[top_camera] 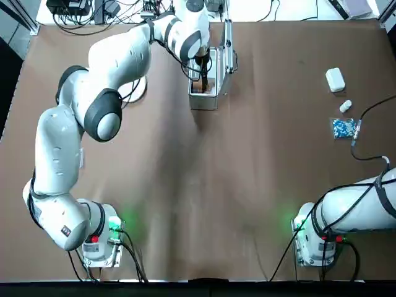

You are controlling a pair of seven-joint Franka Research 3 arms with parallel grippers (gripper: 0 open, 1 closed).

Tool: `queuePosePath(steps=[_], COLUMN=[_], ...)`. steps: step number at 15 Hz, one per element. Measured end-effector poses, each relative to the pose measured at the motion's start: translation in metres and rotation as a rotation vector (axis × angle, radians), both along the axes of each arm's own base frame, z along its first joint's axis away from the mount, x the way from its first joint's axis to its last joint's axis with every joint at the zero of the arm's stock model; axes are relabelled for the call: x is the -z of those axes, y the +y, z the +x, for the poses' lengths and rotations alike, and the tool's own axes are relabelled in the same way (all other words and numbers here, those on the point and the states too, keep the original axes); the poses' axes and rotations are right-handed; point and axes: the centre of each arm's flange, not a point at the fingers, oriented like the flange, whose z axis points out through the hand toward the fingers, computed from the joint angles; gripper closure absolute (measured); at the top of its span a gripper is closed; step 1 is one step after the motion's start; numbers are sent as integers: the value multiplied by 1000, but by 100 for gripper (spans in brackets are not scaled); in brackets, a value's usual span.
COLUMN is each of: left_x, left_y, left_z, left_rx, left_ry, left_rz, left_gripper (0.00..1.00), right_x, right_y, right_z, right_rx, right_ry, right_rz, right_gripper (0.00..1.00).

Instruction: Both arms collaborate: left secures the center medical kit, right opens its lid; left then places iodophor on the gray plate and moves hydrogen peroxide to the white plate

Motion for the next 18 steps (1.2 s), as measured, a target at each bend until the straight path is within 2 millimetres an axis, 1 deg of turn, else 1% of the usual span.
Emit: queuePosePath(steps=[4,6,12,18], left_x=[6,9,17,17], left_y=[-4,-6,-12,-12], left_z=[-3,-4,-9,-9], left_rx=[10,14,26,28], left_ry=[1,-4,-1,-3], left_rz=[0,-6,-2,1], left_gripper=[36,41,42,42], right_x=[1,1,3,4], right_y=[1,1,2,8], right_z=[0,0,0,0], right_rx=[-2,-2,-4,-14], right_ry=[1,3,7,9], right_rz=[0,0,1,1], right_gripper=[1,1,1,1])
